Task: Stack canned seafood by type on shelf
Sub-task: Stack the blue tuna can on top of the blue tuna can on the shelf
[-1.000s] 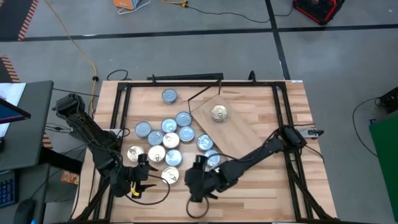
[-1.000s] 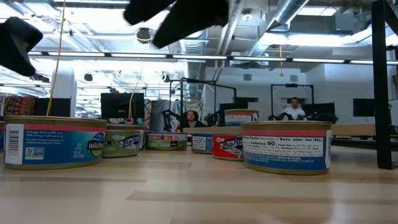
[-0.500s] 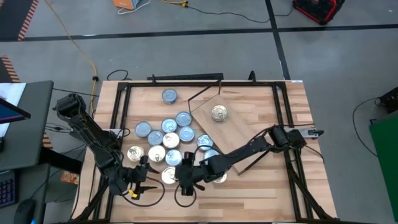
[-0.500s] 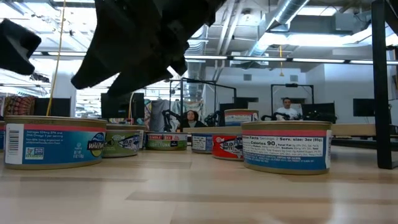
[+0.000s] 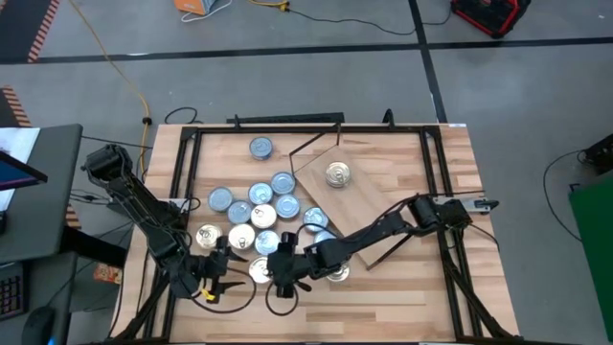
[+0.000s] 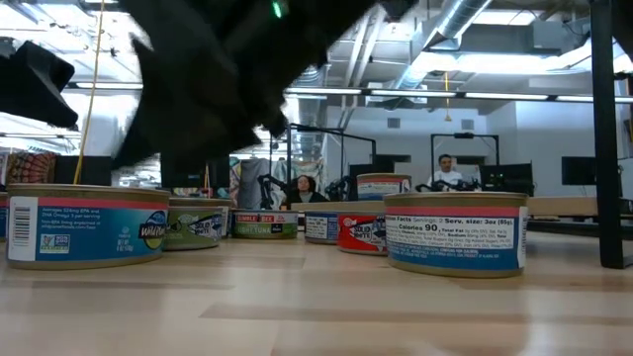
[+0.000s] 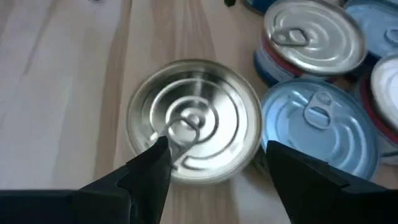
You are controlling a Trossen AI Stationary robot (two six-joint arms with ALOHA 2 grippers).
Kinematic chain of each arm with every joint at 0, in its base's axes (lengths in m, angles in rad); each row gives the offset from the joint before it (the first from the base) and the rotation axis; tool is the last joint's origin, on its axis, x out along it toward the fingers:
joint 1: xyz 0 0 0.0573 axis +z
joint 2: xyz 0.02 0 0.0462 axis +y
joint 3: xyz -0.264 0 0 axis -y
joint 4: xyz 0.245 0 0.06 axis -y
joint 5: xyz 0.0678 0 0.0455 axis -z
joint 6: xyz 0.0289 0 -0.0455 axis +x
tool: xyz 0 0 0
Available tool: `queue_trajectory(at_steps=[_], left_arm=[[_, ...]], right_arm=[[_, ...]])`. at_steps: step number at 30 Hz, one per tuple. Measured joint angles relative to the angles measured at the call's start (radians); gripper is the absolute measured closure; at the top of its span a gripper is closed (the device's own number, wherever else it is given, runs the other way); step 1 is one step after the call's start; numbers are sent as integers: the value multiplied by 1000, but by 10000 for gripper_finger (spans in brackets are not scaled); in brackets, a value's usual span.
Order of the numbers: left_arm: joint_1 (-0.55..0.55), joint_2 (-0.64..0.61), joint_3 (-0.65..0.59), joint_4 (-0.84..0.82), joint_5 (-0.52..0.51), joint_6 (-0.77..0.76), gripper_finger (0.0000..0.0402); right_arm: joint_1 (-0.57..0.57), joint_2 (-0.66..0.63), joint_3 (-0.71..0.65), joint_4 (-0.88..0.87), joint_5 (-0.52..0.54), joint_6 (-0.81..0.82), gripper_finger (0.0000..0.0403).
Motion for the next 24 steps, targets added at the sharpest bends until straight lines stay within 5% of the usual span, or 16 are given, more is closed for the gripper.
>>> queue_trajectory(at_steps=[14, 24], left_arm=[[1, 0, 1, -12, 6, -14, 123], [1, 0, 1, -16, 37, -14, 123]], right_arm=[[7, -11, 5, -106, 21, 17, 117], [-34, -52, 5, -384, 81, 70, 117]])
